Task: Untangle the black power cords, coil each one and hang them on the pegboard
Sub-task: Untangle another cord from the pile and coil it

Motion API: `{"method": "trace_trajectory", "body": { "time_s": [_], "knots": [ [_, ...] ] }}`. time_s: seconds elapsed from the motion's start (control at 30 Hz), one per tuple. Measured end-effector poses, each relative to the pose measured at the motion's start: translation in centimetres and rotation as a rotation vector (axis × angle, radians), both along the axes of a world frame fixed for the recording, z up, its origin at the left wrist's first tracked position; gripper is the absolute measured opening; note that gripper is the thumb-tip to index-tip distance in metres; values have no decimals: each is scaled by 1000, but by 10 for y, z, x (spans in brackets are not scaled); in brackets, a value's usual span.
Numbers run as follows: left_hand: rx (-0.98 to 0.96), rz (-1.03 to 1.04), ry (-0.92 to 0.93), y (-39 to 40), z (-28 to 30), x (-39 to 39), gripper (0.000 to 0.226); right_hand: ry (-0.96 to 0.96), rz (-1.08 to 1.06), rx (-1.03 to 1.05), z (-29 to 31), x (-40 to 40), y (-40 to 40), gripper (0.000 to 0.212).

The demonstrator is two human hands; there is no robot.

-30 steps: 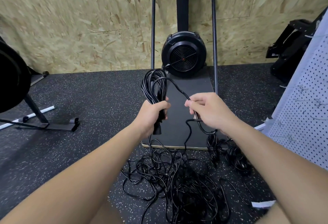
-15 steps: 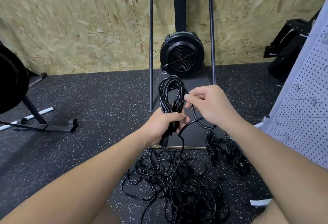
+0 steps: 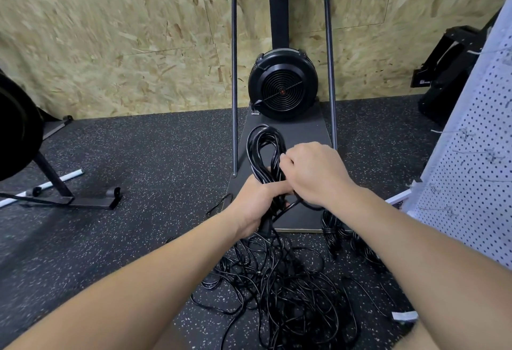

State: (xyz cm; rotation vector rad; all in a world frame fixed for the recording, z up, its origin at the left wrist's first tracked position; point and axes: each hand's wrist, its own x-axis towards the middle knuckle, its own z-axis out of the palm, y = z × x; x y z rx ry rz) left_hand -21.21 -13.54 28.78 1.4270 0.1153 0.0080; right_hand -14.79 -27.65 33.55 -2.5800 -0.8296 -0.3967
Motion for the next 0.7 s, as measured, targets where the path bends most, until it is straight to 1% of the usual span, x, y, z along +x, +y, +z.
{"method": "trace_trajectory", "body": {
  "time_s": [0.1, 0.2, 0.23, 0.27, 0.33, 0.37, 0.43, 0.5, 0.53, 0.6, 0.7],
  "knots": [
    [0, -44, 5, 3, -1, 1, 14, -3, -22, 47, -3, 1, 2, 51],
    [-12, -67, -13, 6, 0, 2, 8, 79, 1, 160, -7, 9, 1, 54],
    [-44, -47, -14, 7, 1, 3, 10, 133, 22, 220, -6, 10, -1, 55],
    [-83, -16, -12, 9, 4, 4, 13, 228, 42, 310, -6, 15, -5, 56],
    [-113, 59, -23, 14, 11, 7, 13, 507, 58, 505, -3, 17, -12, 52],
    [-97, 95, -37, 17, 13, 10, 8, 638, 53, 548, -2, 15, -16, 50],
    [-36, 161, -72, 22, 14, 14, 2, 801, 44, 521, -6, 8, -19, 51],
    [22, 200, -92, 25, 14, 16, 3, 942, 13, 495, -13, 2, -16, 53],
    [37, 209, -95, 25, 13, 16, 3, 1017, -13, 522, -15, 0, -12, 54],
    [76, 225, -111, 25, 13, 17, 4, 1119, -66, 599, -16, 0, -6, 47],
    [110, 253, -134, 24, 14, 19, 15, 1139, -133, 690, -15, 5, -2, 24]
  ]
}}
